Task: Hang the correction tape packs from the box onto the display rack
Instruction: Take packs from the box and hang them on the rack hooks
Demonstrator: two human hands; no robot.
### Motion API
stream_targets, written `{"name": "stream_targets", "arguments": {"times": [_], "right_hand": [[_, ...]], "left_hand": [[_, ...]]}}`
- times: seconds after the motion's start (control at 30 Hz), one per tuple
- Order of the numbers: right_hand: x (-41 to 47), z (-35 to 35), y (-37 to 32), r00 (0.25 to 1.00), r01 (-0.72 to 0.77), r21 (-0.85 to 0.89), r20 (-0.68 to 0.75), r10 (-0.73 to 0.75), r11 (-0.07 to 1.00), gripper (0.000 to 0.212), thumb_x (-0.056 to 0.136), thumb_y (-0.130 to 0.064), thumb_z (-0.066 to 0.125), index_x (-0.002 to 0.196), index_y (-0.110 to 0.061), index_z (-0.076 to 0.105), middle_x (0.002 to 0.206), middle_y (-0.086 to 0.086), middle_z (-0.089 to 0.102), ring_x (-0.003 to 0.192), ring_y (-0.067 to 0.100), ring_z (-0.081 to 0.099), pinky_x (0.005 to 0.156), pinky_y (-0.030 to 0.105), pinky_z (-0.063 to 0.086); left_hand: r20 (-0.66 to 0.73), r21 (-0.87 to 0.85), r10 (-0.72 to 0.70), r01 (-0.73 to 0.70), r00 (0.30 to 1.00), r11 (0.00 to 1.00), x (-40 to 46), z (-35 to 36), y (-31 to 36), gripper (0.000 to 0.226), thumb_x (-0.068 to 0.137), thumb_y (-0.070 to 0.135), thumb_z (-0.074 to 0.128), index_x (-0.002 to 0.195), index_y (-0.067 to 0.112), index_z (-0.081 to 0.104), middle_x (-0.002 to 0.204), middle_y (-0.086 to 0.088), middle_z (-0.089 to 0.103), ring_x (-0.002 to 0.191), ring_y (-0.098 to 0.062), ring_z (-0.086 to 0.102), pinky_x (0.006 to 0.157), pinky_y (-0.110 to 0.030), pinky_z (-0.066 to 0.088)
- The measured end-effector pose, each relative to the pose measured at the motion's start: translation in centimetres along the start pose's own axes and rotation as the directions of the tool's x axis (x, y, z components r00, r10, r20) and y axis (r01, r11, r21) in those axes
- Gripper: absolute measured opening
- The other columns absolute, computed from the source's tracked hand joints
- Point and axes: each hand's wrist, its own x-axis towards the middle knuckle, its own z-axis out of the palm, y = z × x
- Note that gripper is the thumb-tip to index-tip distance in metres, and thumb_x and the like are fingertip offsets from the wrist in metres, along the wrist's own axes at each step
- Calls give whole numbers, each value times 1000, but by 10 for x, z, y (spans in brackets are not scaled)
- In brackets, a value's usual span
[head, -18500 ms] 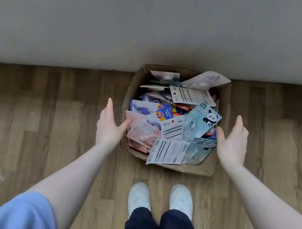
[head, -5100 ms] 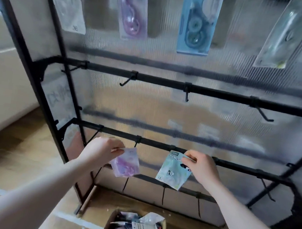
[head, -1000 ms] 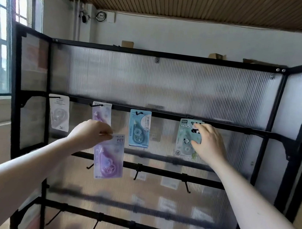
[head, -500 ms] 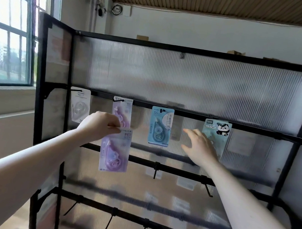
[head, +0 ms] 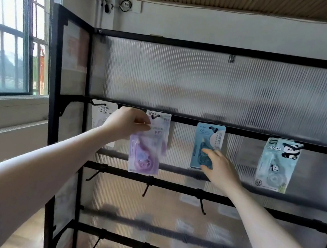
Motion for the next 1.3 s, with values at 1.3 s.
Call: {"name": "stream_targets", "arguments": {"times": [1.3], "right_hand": [[2, 46, 27, 983, -183, -46, 0, 183, 982, 53, 93, -22, 54, 143, -20, 37, 141, 0, 42, 126, 17, 44, 98, 30, 41]], "left_hand": [[-54, -218, 178, -186, 983, 958, 71, 49, -49, 18, 92, 14, 56, 103, 14, 70, 90, 11, 65, 60, 10, 51, 59, -14, 39]]}}
